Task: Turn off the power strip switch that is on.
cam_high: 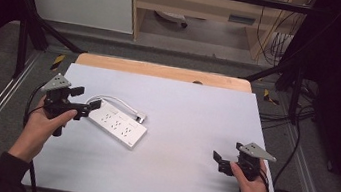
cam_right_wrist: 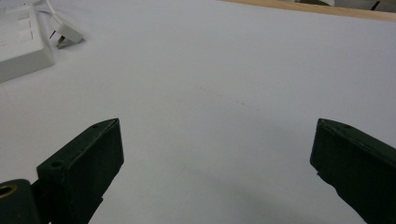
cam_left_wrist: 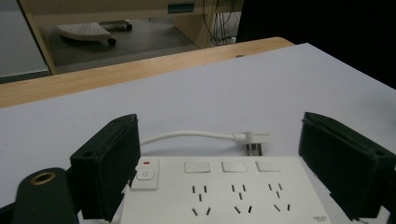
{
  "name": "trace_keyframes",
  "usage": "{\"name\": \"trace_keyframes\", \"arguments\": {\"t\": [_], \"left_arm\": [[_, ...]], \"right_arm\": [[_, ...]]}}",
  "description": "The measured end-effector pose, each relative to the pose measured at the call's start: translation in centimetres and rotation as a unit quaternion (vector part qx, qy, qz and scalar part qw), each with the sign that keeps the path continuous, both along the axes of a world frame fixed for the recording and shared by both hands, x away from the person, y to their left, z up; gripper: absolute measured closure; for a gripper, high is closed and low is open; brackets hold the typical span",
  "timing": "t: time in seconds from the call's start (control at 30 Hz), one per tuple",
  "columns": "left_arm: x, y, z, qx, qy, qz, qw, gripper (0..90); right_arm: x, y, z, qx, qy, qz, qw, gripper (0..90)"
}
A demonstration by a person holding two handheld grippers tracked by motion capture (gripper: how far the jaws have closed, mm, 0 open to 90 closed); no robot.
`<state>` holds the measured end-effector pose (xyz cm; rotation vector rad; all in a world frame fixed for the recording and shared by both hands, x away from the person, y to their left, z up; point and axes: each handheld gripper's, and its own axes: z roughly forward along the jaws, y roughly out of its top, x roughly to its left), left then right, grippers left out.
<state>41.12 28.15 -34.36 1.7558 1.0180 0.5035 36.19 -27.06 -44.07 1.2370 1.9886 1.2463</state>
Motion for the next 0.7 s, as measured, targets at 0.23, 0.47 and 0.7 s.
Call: {"name": "trace_keyframes", "arguments": {"t": [0.23, 0.47, 0.7], "left_arm": [[0.3, -0.3, 0.0, 0.005, -0.005, 0.008, 0.9999, 23.2], [0.7, -0.4, -0.2, 0.01, -0.006, 0.01, 0.9999, 41.1], [1.5, -0.6, -0.7, 0.02, 0.002, 0.013, 0.9997, 50.1]], "right_arm": [[0.0, 0.0, 0.1, 0.002, 0.001, -0.001, 1.0, 3.1], [-0.1, -0.1, 0.1, 0.003, 0.001, -0.002, 1.0, 3.2], [-0.1, -0.1, 0.1, 0.004, -0.001, -0.002, 1.0, 3.2]]}}
